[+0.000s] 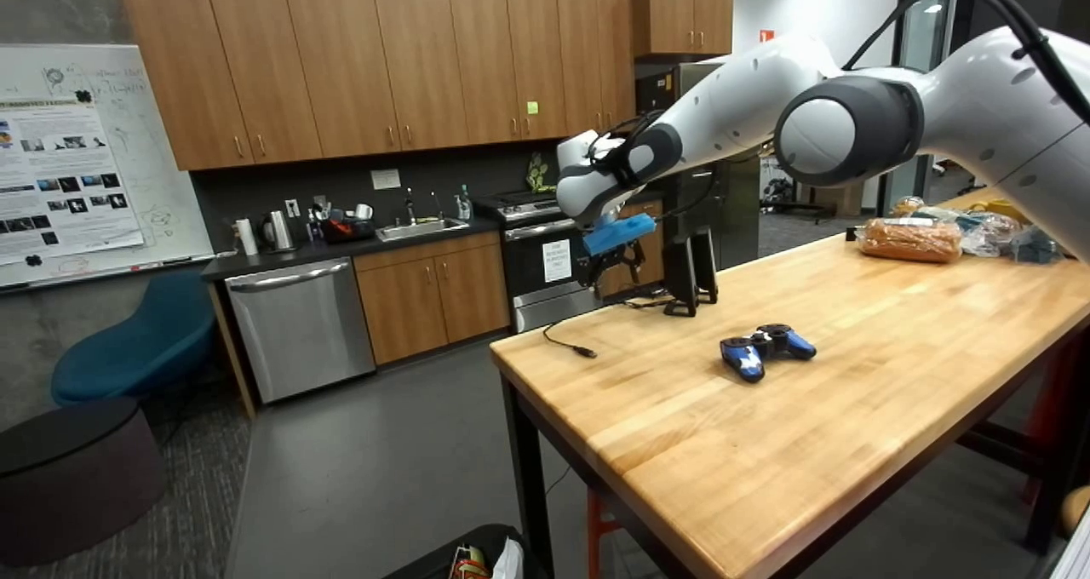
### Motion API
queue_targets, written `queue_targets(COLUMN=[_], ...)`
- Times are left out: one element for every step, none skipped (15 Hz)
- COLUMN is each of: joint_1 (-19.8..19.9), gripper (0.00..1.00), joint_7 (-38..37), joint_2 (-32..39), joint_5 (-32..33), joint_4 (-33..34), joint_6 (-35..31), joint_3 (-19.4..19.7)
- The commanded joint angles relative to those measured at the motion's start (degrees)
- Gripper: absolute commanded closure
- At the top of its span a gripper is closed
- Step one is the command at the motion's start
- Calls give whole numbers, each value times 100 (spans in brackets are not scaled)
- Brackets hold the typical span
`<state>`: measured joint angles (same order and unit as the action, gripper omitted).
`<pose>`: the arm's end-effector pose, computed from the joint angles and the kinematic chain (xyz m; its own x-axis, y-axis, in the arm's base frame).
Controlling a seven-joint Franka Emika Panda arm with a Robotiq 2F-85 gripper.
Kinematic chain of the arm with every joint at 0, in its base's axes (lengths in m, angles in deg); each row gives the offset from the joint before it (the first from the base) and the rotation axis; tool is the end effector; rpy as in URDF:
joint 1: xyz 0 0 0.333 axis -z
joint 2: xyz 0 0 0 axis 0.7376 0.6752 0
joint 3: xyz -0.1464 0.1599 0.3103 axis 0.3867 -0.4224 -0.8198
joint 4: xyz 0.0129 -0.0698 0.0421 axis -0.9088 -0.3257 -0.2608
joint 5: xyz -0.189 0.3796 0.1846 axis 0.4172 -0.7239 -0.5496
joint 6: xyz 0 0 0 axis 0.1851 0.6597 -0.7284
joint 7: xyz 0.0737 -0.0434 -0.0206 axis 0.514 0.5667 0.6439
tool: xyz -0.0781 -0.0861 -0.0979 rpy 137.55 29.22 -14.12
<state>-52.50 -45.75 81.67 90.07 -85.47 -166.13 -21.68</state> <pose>0.8805 -0.0039 0.3187 0.9444 -0.3115 0.1054 -0.3279 -0.9168 0.2279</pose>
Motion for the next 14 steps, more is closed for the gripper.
queue_targets(joint_1=[296,364,453,493,528,565,575,587,590,582,568,561,560,560], gripper=[0,0,0,0,0,0,0,0,0,0,0,0,0,0], joint_7=[652,804,1055,1284,1533,1791,2043,2257,2488,2664,2824,2939,3042,3112], joint_2=[245,295,356,425,489,530,588,649,701,755,811,850,901,962], joint_5=[-124,-112,-124,-78,-55,-63,-42,-45,-56,-58,-50,-39,-40,-40], joint_4=[629,760,909,1056,1169,1251,1339,1411,1490,1558,1626,1671,1740,1828], joint_6=[476,621,791,982,1141,1256,1353,1429,1500,1560,1589,1605,1606,1602], joint_3=[68,80,51,48,26,-16,-45,-79,-118,-148,-179,-218,-250,-270])
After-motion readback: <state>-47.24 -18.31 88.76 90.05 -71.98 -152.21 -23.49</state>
